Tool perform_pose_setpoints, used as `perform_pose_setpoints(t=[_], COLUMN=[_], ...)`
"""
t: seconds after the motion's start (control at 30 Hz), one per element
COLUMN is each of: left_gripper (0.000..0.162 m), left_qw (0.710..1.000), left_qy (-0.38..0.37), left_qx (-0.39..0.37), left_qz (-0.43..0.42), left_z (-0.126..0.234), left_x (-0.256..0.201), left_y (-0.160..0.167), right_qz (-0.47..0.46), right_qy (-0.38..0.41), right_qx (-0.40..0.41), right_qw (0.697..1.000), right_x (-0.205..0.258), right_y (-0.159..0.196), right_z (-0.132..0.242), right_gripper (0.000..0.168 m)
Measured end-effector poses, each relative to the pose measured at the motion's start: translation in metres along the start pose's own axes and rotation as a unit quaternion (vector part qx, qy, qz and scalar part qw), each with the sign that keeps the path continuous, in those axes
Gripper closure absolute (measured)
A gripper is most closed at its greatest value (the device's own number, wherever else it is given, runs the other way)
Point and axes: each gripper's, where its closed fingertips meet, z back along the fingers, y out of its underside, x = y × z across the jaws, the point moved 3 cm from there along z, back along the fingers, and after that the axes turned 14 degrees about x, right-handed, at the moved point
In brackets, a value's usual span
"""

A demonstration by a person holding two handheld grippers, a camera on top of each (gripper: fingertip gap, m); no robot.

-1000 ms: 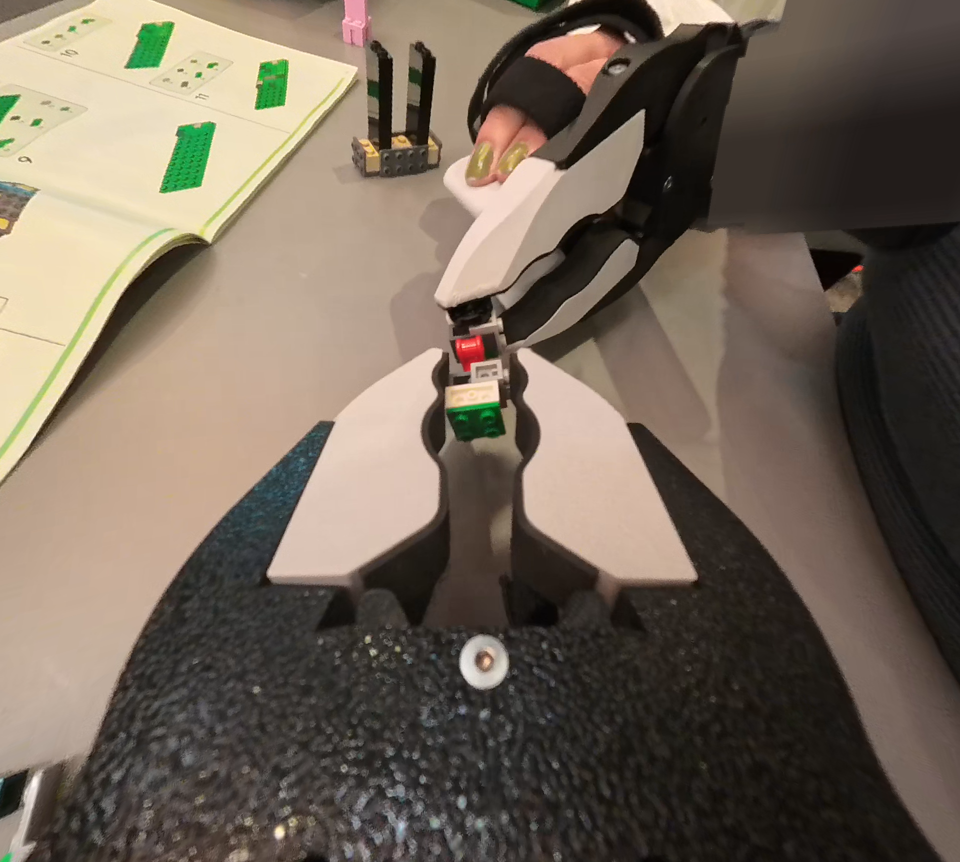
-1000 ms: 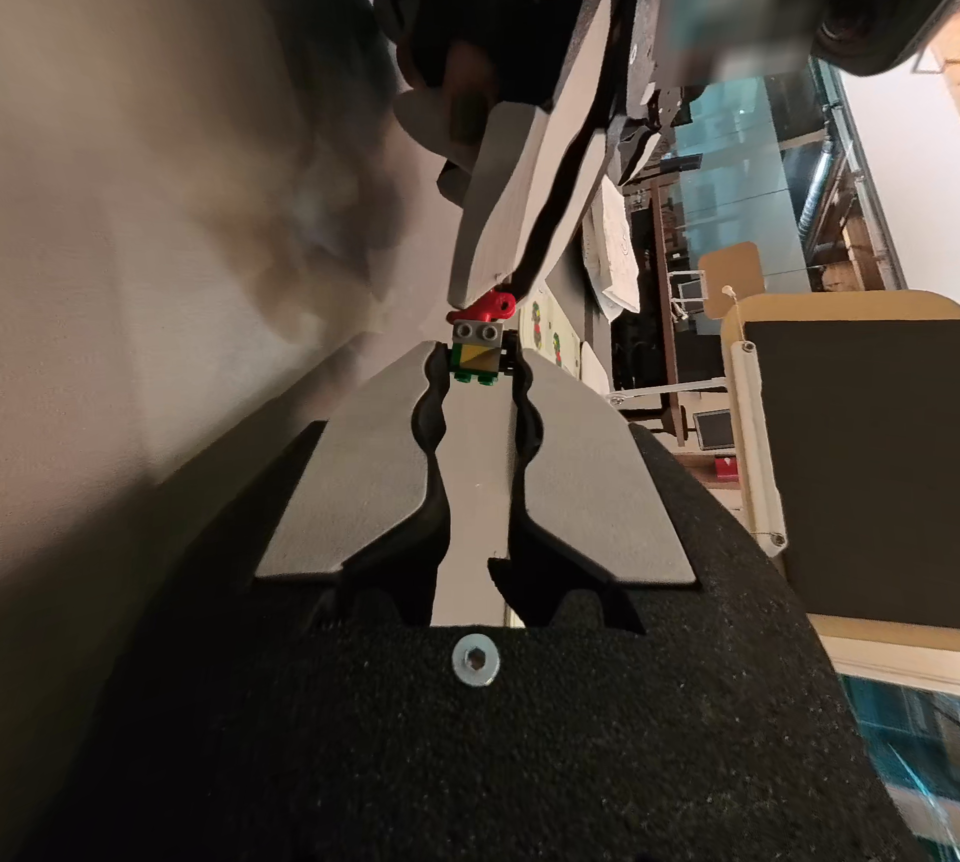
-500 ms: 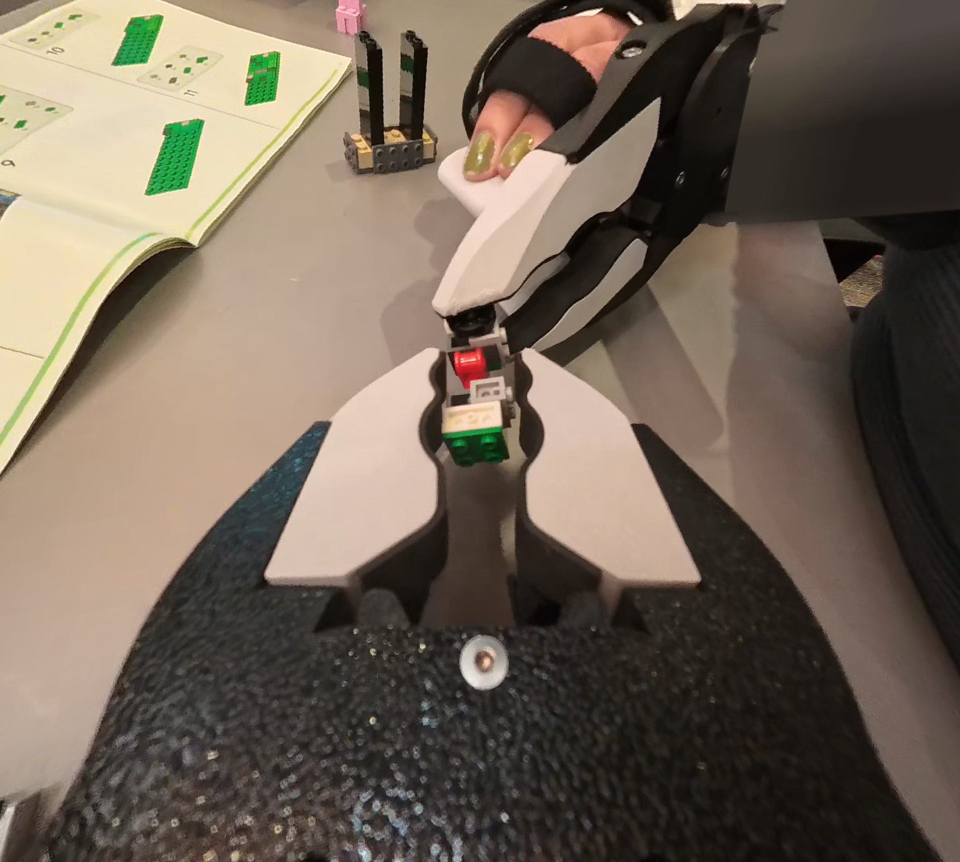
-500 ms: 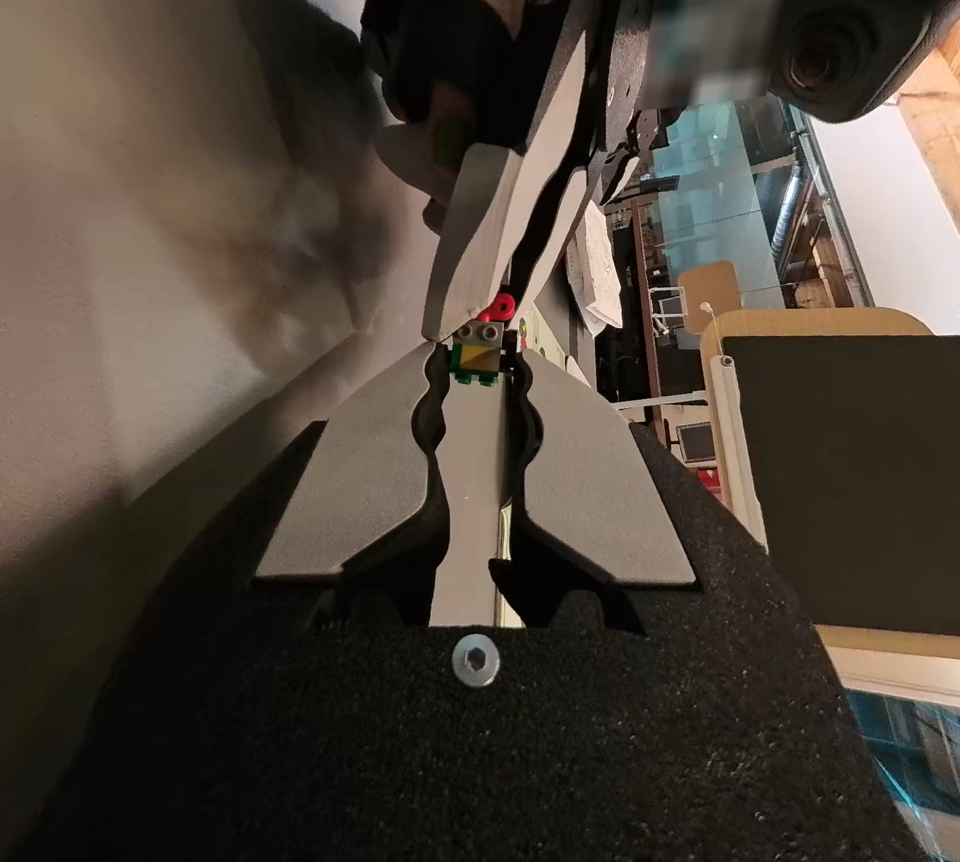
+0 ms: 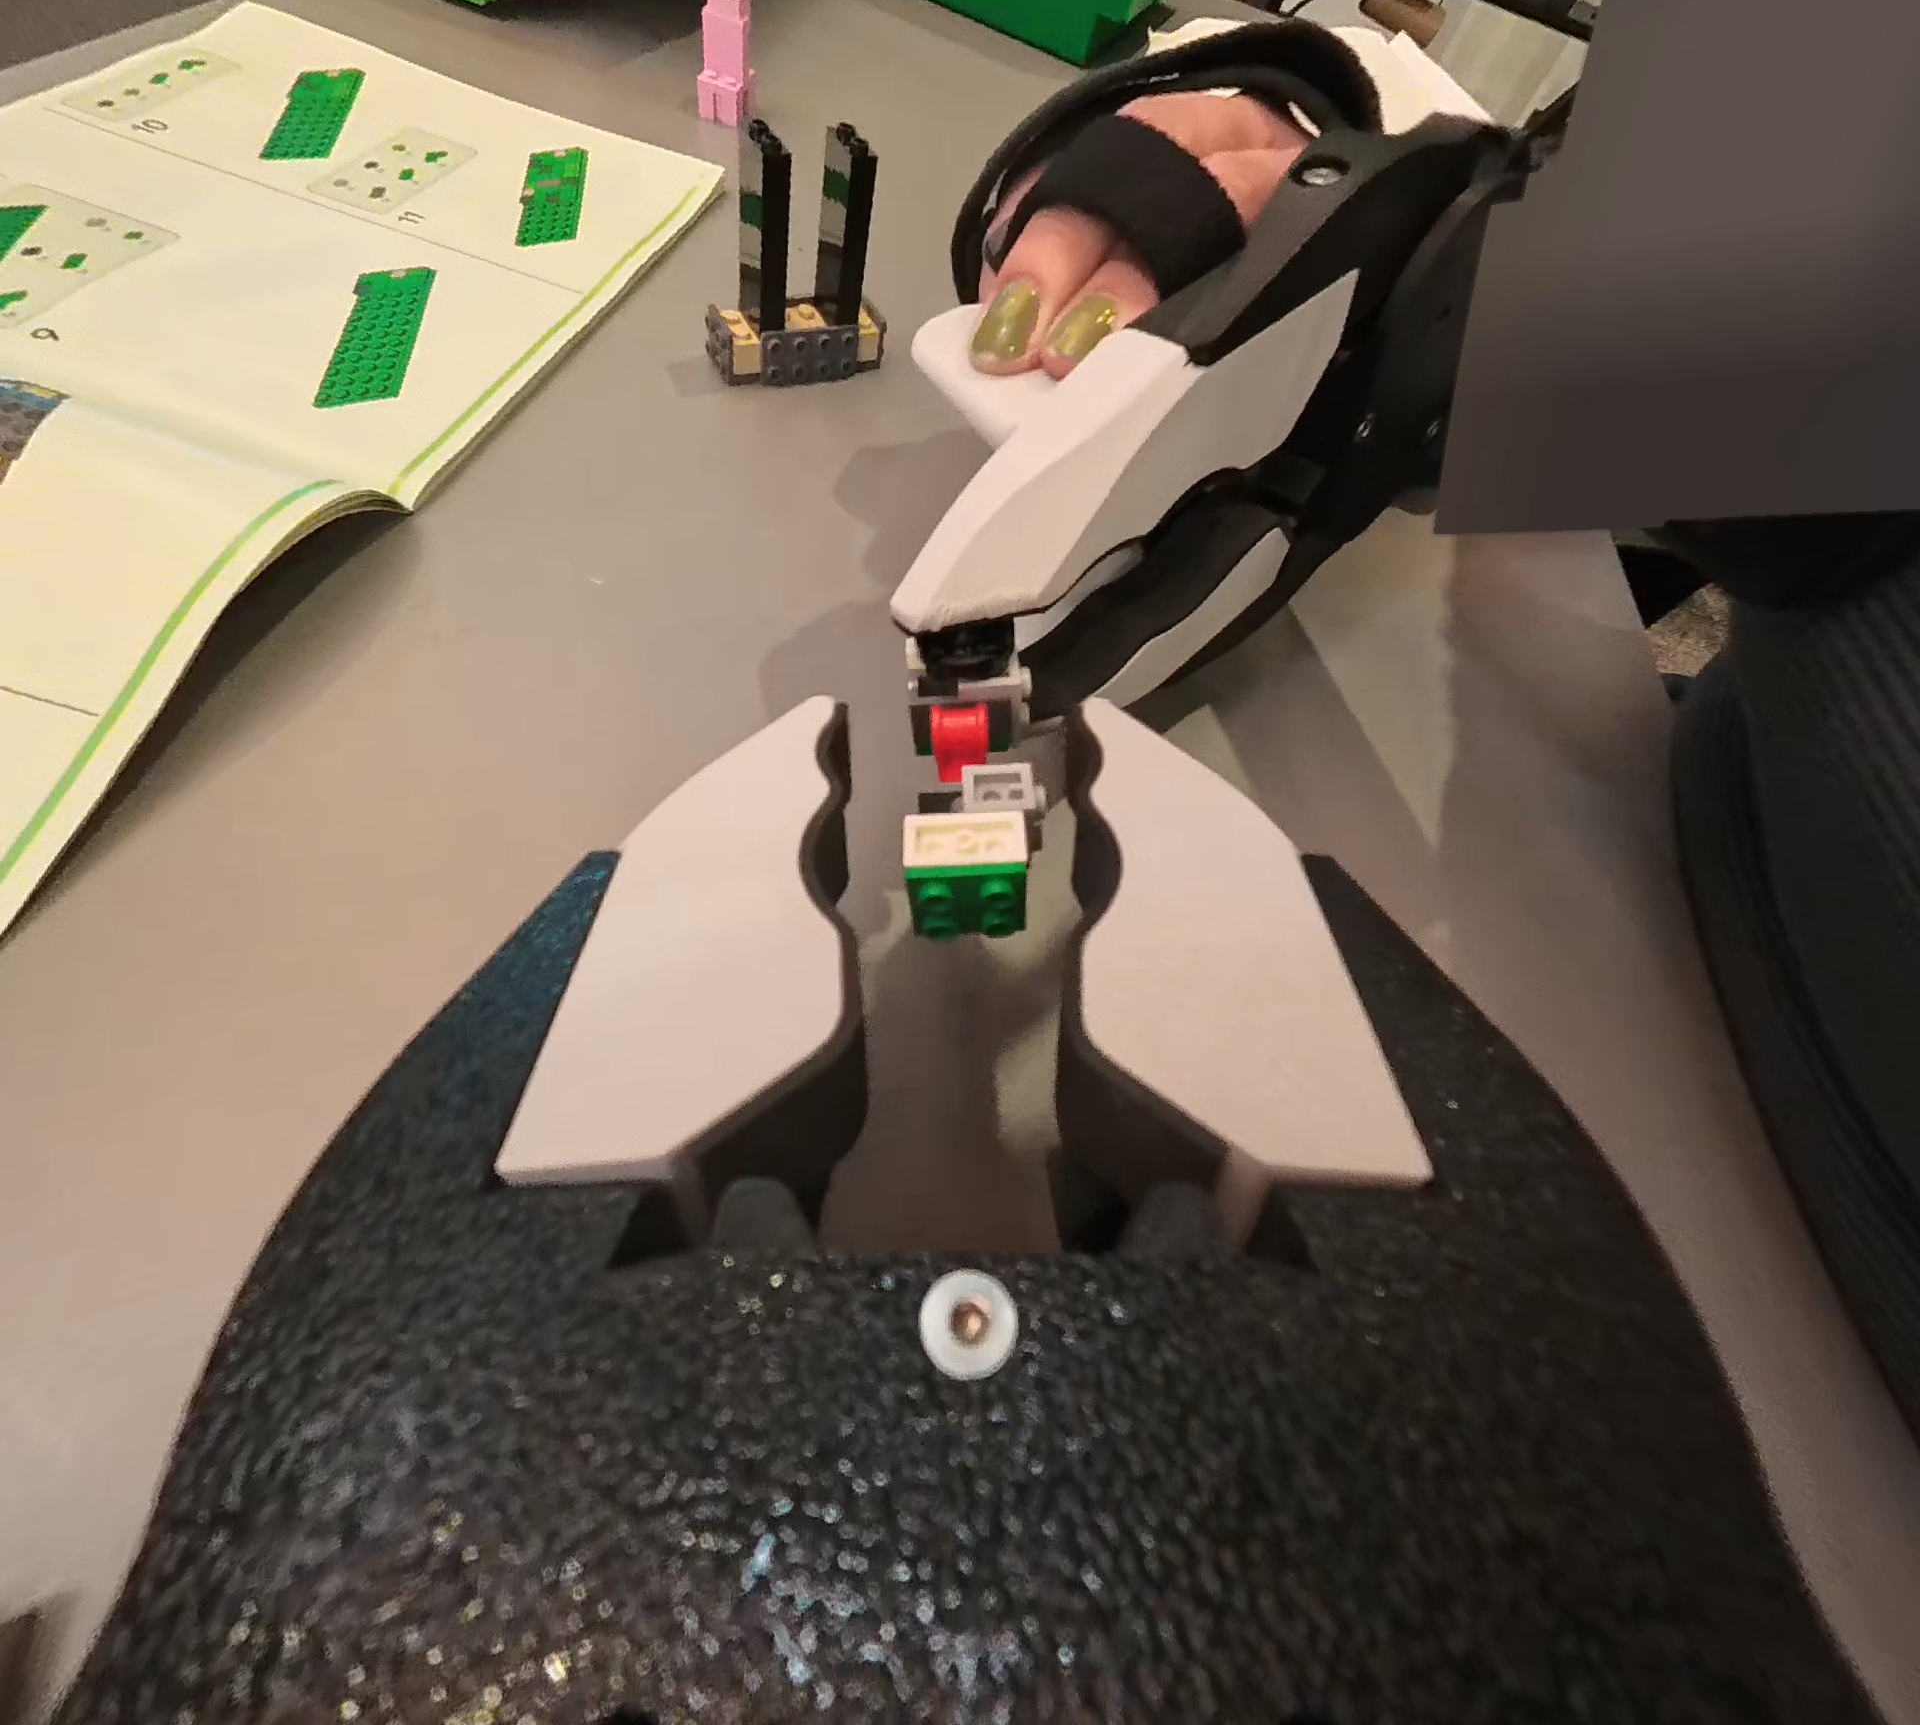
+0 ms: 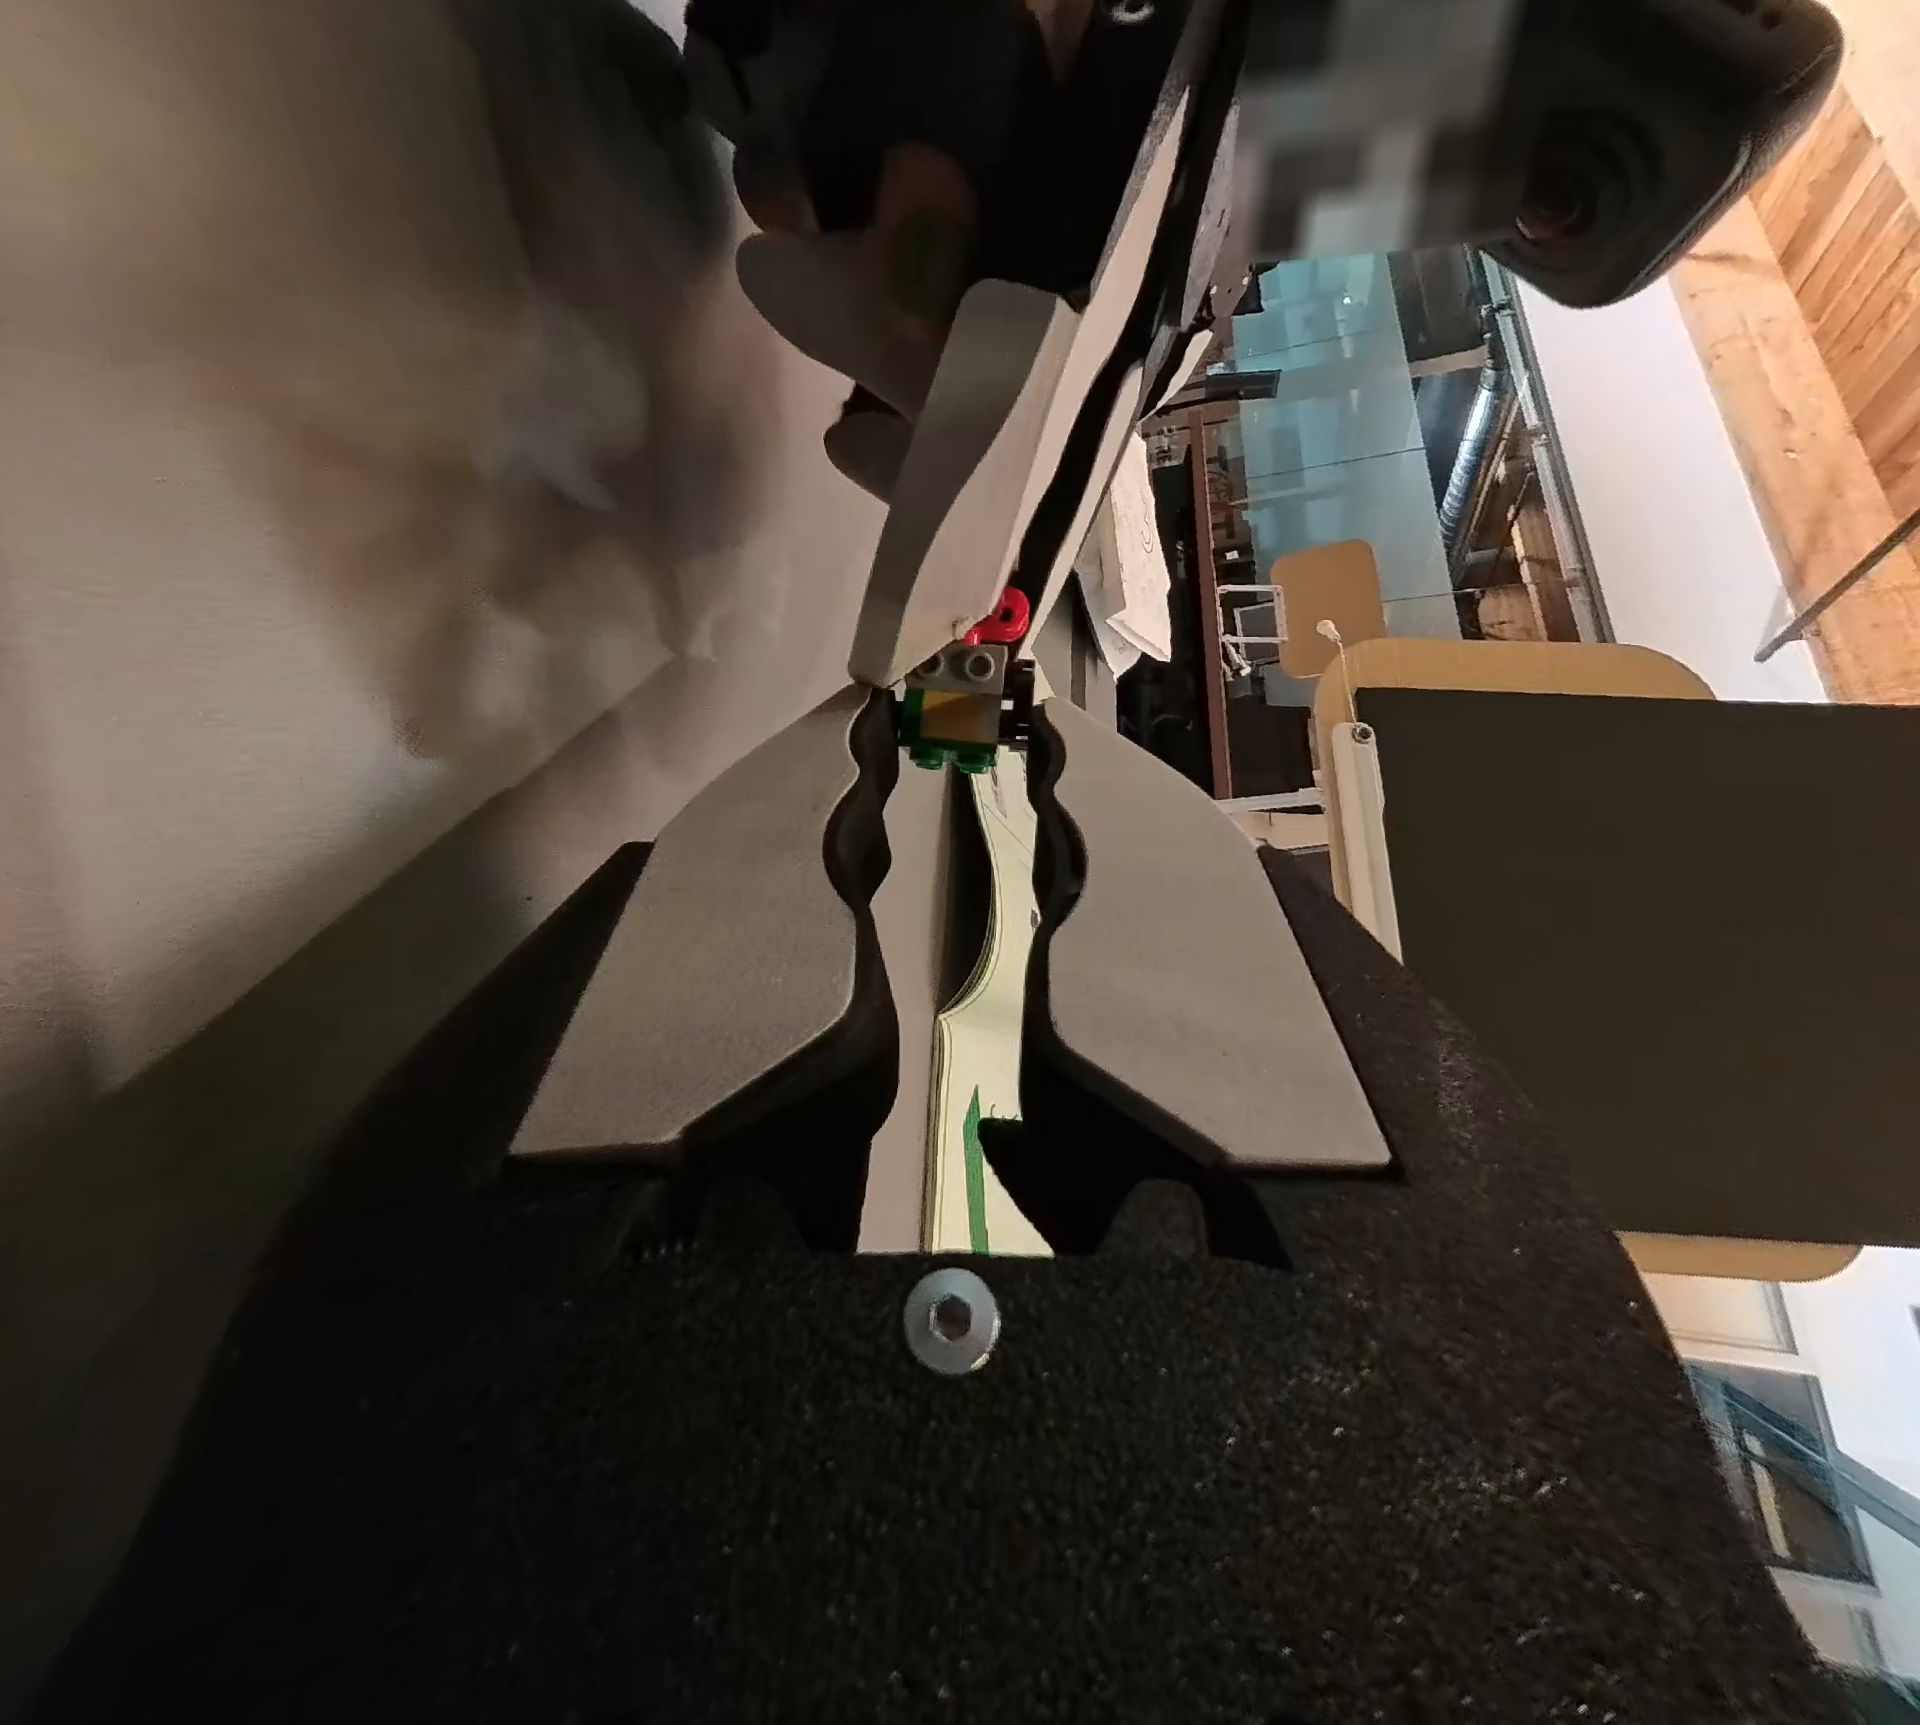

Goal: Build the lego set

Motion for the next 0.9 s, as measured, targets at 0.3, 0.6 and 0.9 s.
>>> perform_pose_setpoints(t=[0.3,0.6,0.9], left_gripper=[0.134,0.135,0.140], left_qw=[1.000,1.000,0.999], left_qy=[-0.003,0.013,-0.009], left_qx=[0.012,-0.007,-0.028], left_qz=[-0.014,0.003,0.011], left_z=[-0.003,0.000,0.014], left_x=[-0.003,-0.003,0.006], left_y=[0.001,-0.001,-0.004], right_qz=[0.002,-0.034,-0.048], right_qy=[0.002,-0.015,-0.018], right_qx=[0.001,-0.008,0.001], right_qw=[1.000,0.999,0.999], right_x=[0.001,-0.002,-0.003], right_y=[0.001,0.003,0.012], right_z=[-0.001,0.000,-0.002], right_gripper=[0.144,0.144,0.144])
